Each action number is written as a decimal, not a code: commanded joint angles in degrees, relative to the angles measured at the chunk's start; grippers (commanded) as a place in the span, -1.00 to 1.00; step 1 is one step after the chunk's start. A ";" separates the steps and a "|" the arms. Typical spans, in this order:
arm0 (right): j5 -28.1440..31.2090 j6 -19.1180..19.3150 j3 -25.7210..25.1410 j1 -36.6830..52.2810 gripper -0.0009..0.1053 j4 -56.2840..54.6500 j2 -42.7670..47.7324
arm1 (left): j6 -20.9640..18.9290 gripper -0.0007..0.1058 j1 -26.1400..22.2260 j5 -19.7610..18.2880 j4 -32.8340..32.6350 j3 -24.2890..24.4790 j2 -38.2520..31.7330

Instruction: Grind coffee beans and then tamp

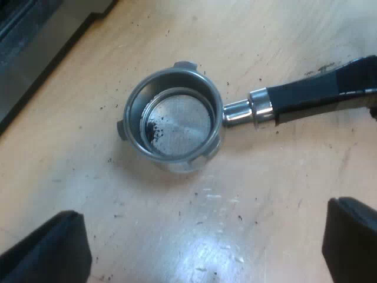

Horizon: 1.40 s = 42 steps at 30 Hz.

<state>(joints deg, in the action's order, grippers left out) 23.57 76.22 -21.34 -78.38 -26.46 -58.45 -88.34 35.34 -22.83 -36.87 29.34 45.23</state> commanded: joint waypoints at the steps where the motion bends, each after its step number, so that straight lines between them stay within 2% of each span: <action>1: 1.36 0.35 -0.17 0.24 -0.98 5.64 -2.23 | 0.42 0.54 0.29 -0.44 1.26 0.38 0.78; 10: 2.32 1.13 -0.16 0.24 -0.98 14.50 -13.52 | 0.42 0.54 0.29 -0.54 1.15 0.38 5.10; 15: 2.07 -0.25 -0.16 0.24 -0.98 14.91 -15.59 | 0.42 0.54 0.29 -0.39 1.15 0.38 5.09; 17: 0.25 -0.24 -0.16 0.24 -0.98 13.75 -15.57 | 0.42 0.54 0.29 -0.02 1.15 0.38 5.09; 20: -2.82 -0.40 -0.16 0.24 -0.74 12.44 -15.57 | 0.42 0.54 0.29 -0.03 1.15 0.38 5.09; 24: -4.40 -1.01 -0.61 0.24 -0.02 8.86 -15.57 | 0.42 0.54 0.29 -0.03 1.15 0.38 5.09; 26: -4.75 -1.01 -2.18 0.24 0.22 3.90 -15.57 | 0.42 0.54 0.29 -0.03 1.15 0.38 5.09; 32: -5.74 -1.01 -8.93 0.24 0.27 -11.09 -14.53 | 0.42 0.54 0.29 0.33 1.15 0.38 5.09; 39: -4.93 -0.37 -14.76 0.24 0.27 -18.86 -9.07 | 1.11 0.54 0.29 0.63 -1.48 1.18 3.73; 42: -4.93 -0.37 -17.07 0.24 0.27 -19.73 -5.77 | 1.25 0.54 0.29 5.69 -4.08 2.82 1.70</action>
<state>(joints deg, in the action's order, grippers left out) 18.28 75.19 -37.50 -78.34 -45.58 -65.25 -87.52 35.34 -18.95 -40.51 31.23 47.82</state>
